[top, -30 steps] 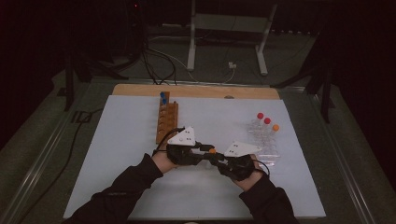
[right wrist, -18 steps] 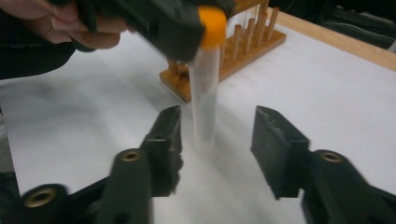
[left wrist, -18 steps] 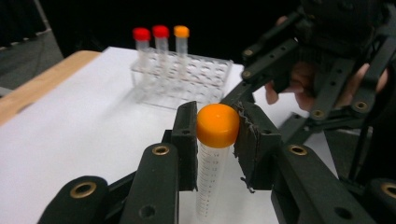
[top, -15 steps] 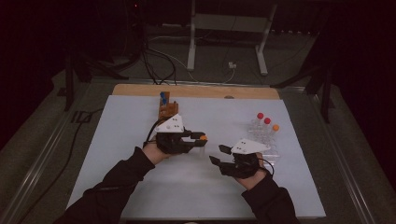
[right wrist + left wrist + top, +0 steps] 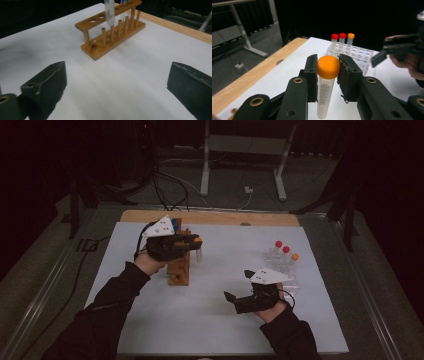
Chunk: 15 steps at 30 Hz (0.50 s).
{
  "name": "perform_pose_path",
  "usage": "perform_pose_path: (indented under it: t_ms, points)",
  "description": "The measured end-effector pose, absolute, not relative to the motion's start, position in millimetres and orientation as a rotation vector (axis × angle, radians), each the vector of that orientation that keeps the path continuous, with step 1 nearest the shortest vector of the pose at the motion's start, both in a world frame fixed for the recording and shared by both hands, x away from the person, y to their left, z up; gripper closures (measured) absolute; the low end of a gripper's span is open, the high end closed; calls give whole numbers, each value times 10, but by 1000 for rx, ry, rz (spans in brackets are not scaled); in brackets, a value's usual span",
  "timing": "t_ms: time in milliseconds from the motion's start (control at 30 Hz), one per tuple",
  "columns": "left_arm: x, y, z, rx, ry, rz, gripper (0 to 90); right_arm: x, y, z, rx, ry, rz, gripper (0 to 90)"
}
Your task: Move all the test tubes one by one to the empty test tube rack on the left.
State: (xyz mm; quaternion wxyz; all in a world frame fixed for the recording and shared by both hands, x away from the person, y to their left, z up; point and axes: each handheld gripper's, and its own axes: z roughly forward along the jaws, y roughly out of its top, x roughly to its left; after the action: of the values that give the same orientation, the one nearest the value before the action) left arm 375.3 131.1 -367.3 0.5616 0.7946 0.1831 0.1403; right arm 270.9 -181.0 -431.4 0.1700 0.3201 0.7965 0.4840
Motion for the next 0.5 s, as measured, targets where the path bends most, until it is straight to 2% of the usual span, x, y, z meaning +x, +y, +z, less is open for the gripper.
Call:
perform_pose_path:
  t_ms: [500]
  points:
    - [4101, 1663, -3618, 1821, 606, 457, 715, 2713, -1830, -4315, 910, 2261, 1403, 6]
